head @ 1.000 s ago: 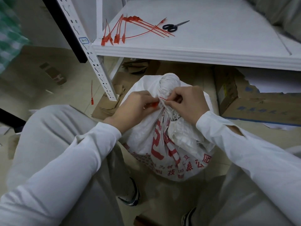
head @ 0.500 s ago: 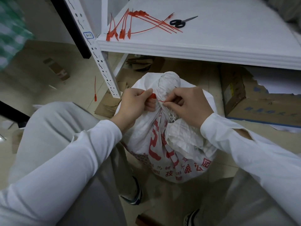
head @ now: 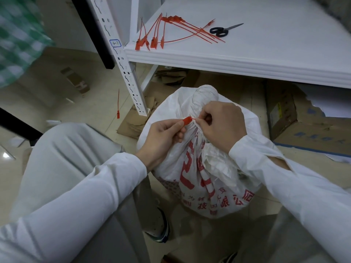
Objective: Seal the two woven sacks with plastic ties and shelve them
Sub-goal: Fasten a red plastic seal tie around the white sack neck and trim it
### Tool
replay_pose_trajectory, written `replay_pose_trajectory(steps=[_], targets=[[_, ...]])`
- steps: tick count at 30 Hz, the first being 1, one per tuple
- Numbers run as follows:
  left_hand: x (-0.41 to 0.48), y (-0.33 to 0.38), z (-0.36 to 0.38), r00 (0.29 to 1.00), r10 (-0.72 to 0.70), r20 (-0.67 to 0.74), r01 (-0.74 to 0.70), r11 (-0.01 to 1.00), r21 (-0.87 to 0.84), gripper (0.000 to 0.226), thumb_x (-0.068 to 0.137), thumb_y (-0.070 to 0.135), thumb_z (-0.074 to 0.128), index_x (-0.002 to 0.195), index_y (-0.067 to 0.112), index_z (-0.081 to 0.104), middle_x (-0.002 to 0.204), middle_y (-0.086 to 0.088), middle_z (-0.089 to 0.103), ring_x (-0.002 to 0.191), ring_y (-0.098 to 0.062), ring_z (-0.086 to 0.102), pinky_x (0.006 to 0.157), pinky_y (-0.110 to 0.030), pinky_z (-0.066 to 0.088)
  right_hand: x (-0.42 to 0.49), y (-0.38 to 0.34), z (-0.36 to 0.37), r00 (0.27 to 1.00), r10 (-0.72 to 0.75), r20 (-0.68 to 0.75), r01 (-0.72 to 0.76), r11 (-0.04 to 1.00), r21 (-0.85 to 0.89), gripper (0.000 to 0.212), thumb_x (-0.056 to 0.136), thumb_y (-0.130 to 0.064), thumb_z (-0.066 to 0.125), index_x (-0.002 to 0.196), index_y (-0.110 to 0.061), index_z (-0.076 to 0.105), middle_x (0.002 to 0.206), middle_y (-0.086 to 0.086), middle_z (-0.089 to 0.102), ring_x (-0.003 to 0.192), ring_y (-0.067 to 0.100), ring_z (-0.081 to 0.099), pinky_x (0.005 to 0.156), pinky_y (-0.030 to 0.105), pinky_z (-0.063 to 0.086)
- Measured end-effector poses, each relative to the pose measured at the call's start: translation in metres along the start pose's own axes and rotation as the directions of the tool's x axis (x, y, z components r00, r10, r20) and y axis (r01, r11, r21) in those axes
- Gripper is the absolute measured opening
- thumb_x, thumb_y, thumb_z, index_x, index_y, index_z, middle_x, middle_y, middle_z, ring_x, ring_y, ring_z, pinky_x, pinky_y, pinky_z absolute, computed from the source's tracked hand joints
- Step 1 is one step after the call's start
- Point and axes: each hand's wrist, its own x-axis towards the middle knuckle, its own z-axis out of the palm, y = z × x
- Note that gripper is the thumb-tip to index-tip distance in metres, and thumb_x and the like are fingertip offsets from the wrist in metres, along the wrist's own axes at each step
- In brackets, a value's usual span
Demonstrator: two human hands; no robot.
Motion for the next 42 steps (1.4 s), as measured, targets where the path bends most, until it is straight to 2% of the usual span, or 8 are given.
replay_pose_trajectory(steps=[6, 10, 14, 23, 27, 30, 38, 42], targets=[[-0.003, -0.003, -0.009, 0.995, 0.087, 0.053, -0.095, 0.98, 0.177, 0.023, 0.097, 0.002, 0.051, 0.112, -0.006, 0.067, 0.064, 0.001, 0.065, 0.06, -0.008, 0.056, 0.064, -0.016, 0.049, -0.001, -0.003, 0.003, 0.998, -0.056, 0.039, 0.058, 0.996, -0.066, 0.014, 0.088, -0.029, 0.065, 0.081, -0.019, 0.072, 0.083, -0.002, 0.068, 0.073, 0.012, 0.059, 0.072, 0.026, 0.05], [-0.003, -0.002, -0.009, 0.987, 0.145, 0.065, -0.156, 0.962, 0.225, 0.022, 0.096, 0.001, 0.051, 0.112, -0.003, 0.066, 0.066, 0.003, 0.068, 0.061, -0.006, 0.059, 0.066, -0.015, 0.052, 0.0, -0.005, 0.007, 0.997, -0.068, 0.042, 0.073, 0.991, -0.116, 0.017, 0.091, -0.032, 0.062, 0.084, -0.02, 0.072, 0.085, -0.002, 0.069, 0.073, 0.012, 0.059, 0.068, 0.02, 0.04], [-0.002, -0.003, -0.008, 0.987, 0.153, 0.05, -0.16, 0.969, 0.186, 0.023, 0.096, -0.001, 0.05, 0.114, -0.005, 0.065, 0.066, 0.003, 0.068, 0.06, -0.006, 0.059, 0.065, -0.015, 0.052, 0.001, -0.006, 0.009, 0.996, -0.072, 0.046, 0.078, 0.987, -0.137, 0.018, 0.091, -0.032, 0.06, 0.085, -0.02, 0.072, 0.086, -0.002, 0.069, 0.074, 0.013, 0.059, 0.069, 0.021, 0.042], [0.001, -0.006, -0.01, 0.998, 0.009, 0.056, -0.007, 0.999, -0.042, 0.02, 0.097, 0.001, 0.05, 0.105, -0.004, 0.067, 0.072, -0.005, 0.067, 0.064, -0.009, 0.058, 0.068, -0.017, 0.053, 0.007, -0.004, 0.002, 0.994, -0.053, 0.095, 0.068, 0.985, -0.161, 0.015, 0.091, -0.031, 0.06, 0.086, -0.023, 0.071, 0.087, -0.004, 0.068, 0.075, 0.01, 0.058, 0.069, 0.019, 0.038], [-0.001, -0.004, -0.009, 0.993, 0.103, 0.054, -0.109, 0.986, 0.127, 0.022, 0.097, 0.001, 0.051, 0.111, -0.006, 0.066, 0.066, 0.002, 0.068, 0.062, -0.008, 0.059, 0.067, -0.016, 0.051, 0.008, -0.003, 0.002, 0.991, -0.067, 0.113, 0.088, 0.977, -0.192, 0.017, 0.093, -0.032, 0.058, 0.087, -0.022, 0.071, 0.088, -0.003, 0.068, 0.076, 0.011, 0.058, 0.069, 0.019, 0.037], [-0.003, -0.002, -0.009, 0.979, 0.192, 0.062, -0.202, 0.942, 0.269, 0.023, 0.097, 0.002, 0.052, 0.113, -0.003, 0.067, 0.07, -0.001, 0.069, 0.063, -0.009, 0.061, 0.067, -0.016, 0.052, 0.007, -0.003, 0.004, 0.992, -0.077, 0.104, 0.096, 0.977, -0.189, 0.018, 0.093, -0.033, 0.058, 0.088, -0.022, 0.071, 0.088, -0.003, 0.068, 0.075, 0.012, 0.059, 0.068, 0.019, 0.037], [-0.005, -0.002, -0.004, 0.973, 0.226, 0.044, -0.229, 0.929, 0.291, 0.022, 0.096, 0.001, 0.053, 0.112, -0.002, 0.067, 0.076, -0.01, 0.068, 0.061, -0.007, 0.06, 0.064, -0.016, 0.053, 0.002, -0.006, 0.011, 0.99, -0.126, 0.061, 0.134, 0.977, -0.163, 0.019, 0.091, -0.031, 0.061, 0.087, -0.016, 0.072, 0.086, 0.002, 0.069, 0.073, 0.016, 0.061, 0.069, 0.021, 0.04], [-0.007, -0.005, -0.004, 0.937, 0.346, 0.047, -0.324, 0.813, 0.485, 0.021, 0.096, 0.005, 0.055, 0.111, 0.002, 0.07, 0.078, -0.012, 0.07, 0.062, -0.003, 0.062, 0.065, -0.012, 0.051, 0.002, -0.01, 0.016, 0.984, -0.139, 0.113, 0.158, 0.971, -0.182, 0.023, 0.096, -0.032, 0.055, 0.1, -0.015, 0.071, 0.096, 0.004, 0.069, 0.08, 0.016, 0.062, 0.076, 0.021, 0.043]])
